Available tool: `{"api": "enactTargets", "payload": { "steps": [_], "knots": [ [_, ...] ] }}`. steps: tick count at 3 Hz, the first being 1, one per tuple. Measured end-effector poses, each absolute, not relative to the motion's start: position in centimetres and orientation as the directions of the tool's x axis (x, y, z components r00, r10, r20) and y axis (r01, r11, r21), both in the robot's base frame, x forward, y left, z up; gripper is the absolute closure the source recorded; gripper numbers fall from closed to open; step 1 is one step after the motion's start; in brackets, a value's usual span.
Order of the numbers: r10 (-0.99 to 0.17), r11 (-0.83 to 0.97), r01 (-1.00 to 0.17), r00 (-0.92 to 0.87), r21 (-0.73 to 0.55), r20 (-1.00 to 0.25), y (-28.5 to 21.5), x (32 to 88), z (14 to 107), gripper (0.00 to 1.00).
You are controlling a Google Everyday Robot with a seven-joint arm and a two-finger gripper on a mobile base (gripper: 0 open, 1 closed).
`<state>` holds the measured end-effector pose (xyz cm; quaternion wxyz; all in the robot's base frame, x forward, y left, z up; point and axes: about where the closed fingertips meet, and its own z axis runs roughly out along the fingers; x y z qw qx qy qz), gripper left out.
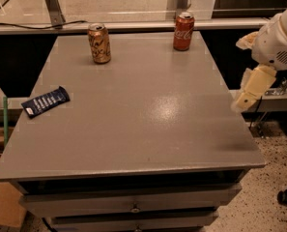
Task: Move coke can near orange can
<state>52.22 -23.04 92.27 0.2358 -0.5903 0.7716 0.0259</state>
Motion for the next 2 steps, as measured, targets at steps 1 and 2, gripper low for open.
{"api": "enactTargets", "payload": {
  "steps": [1, 2],
  "knots": [
    [-0.829, 0.383, -0.901, -0.237, -0.205, -0.507, -23.4, 57.1, 90.1, 0.00],
    [-0.727, 0.455, -0.875, -0.259, -0.164, -0.637, -23.0, 61.6, 89.1, 0.00]
  ]
}}
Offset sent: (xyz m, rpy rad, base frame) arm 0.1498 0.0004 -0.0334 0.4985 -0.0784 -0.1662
